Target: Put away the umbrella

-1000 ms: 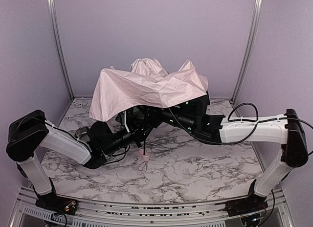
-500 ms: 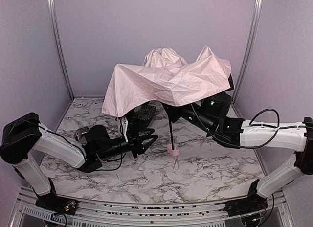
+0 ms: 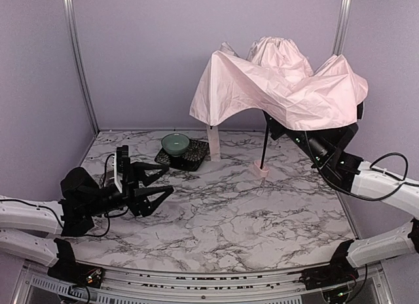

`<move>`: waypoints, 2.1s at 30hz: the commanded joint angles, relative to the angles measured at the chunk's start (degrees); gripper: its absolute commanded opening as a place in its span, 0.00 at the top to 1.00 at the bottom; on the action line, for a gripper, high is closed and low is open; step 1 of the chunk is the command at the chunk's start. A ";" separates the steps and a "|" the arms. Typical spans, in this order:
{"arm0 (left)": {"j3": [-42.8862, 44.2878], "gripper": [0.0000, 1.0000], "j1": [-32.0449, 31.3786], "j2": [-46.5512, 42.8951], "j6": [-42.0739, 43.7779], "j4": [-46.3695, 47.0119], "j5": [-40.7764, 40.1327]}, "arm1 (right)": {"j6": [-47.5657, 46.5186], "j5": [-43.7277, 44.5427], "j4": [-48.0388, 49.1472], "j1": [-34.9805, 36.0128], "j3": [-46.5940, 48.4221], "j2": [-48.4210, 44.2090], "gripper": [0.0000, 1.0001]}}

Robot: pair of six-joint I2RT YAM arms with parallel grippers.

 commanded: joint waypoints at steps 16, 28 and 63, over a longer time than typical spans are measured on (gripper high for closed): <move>22.49 0.11 6.97 11.98 -13.61 -3.23 1.50 | -7.38 -27.05 -10.41 11.10 4.44 12.29 0.99; 19.04 0.55 4.86 17.40 -15.55 2.61 8.06 | -11.48 -29.90 -18.48 12.59 13.10 23.32 0.94; 8.84 1.00 13.63 3.43 4.21 -7.49 17.02 | -24.42 -19.38 -40.80 1.05 0.21 -18.04 0.00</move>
